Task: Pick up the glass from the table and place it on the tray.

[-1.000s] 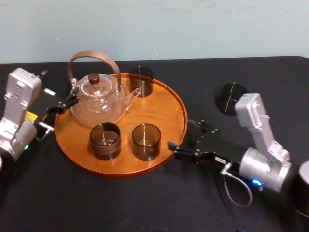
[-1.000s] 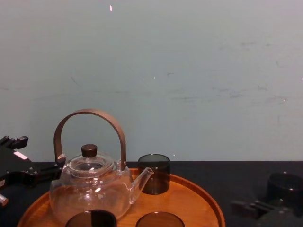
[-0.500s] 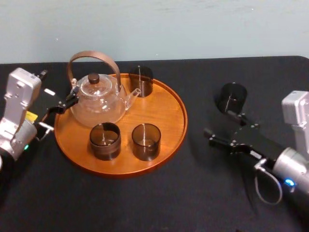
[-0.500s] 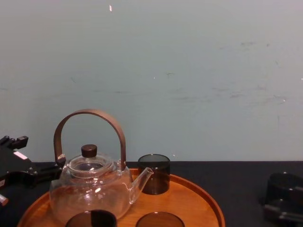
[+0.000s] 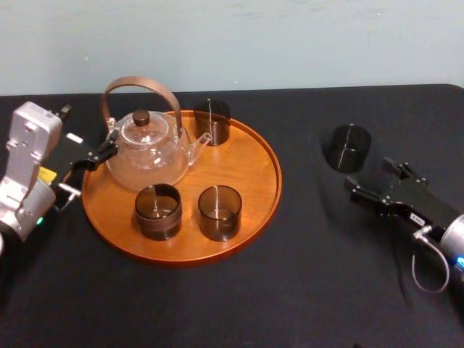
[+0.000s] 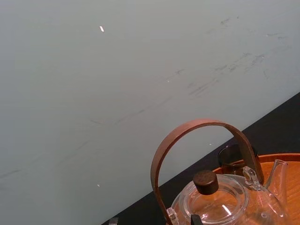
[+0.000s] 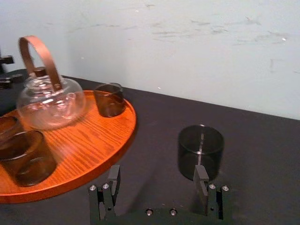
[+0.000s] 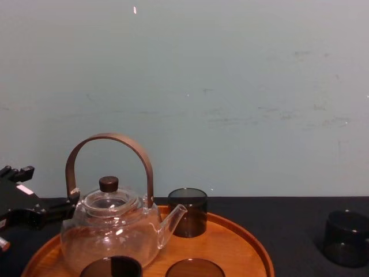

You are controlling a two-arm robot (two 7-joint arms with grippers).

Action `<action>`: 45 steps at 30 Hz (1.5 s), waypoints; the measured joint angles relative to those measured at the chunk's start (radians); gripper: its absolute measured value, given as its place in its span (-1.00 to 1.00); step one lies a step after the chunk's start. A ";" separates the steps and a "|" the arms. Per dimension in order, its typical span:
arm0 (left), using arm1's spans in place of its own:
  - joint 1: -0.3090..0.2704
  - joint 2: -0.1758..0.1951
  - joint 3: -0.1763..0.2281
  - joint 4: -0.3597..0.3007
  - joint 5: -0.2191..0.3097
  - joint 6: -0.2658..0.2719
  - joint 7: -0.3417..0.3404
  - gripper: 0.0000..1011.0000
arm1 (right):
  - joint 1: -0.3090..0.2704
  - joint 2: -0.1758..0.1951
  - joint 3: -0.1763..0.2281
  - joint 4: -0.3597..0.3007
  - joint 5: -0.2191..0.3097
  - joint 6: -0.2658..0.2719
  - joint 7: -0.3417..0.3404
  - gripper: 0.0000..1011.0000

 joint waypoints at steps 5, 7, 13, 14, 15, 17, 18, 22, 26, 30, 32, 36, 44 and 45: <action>0.000 0.000 0.000 0.000 0.000 0.000 0.000 0.98 | 0.017 -0.009 0.011 0.037 0.002 0.002 0.001 0.98; 0.000 0.000 0.000 0.000 0.000 0.000 0.000 0.98 | 0.030 -0.013 0.014 0.055 0.002 0.007 0.002 0.98; 0.000 0.000 0.000 0.000 0.000 0.000 0.000 0.98 | 0.073 -0.026 0.015 0.112 0.001 0.013 0.009 0.98; 0.000 0.000 0.000 0.000 0.000 0.000 0.000 0.98 | 0.088 -0.030 0.014 0.130 0.001 0.013 0.012 0.98; 0.000 0.000 0.000 0.000 0.000 0.000 0.000 0.98 | 0.094 -0.032 0.013 0.139 0.000 0.012 0.013 0.98; 0.000 0.000 0.000 0.000 0.000 0.000 0.000 0.98 | 0.112 -0.036 0.011 0.161 -0.003 0.012 0.018 0.98; 0.000 0.000 0.000 0.000 0.000 0.000 0.000 0.98 | 0.117 -0.037 0.010 0.167 -0.004 0.012 0.019 0.98; 0.000 0.000 0.000 0.000 0.000 0.000 0.000 0.98 | 0.144 -0.044 0.002 0.198 -0.012 0.010 0.031 0.98; 0.000 0.000 0.000 0.000 0.000 0.000 0.000 0.98 | 0.176 -0.052 -0.007 0.233 -0.020 0.006 0.042 0.98; 0.000 0.000 0.000 0.000 0.000 0.000 0.000 0.98 | 0.206 -0.060 -0.018 0.265 -0.027 0.004 0.055 0.98; 0.000 0.000 0.000 0.000 0.000 0.000 0.000 0.98 | 0.216 -0.062 -0.022 0.275 -0.029 0.003 0.059 0.98; 0.000 0.000 0.000 0.000 0.000 0.000 0.000 0.98 | 0.251 -0.068 -0.037 0.309 -0.039 0.004 0.070 0.98; 0.000 0.000 0.000 0.000 0.000 0.000 0.000 0.98 | 0.308 -0.082 -0.053 0.374 -0.052 0.011 0.081 0.98; 0.000 0.000 0.000 0.000 0.000 0.000 0.000 0.98 | 0.319 -0.085 -0.056 0.389 -0.054 0.012 0.083 0.98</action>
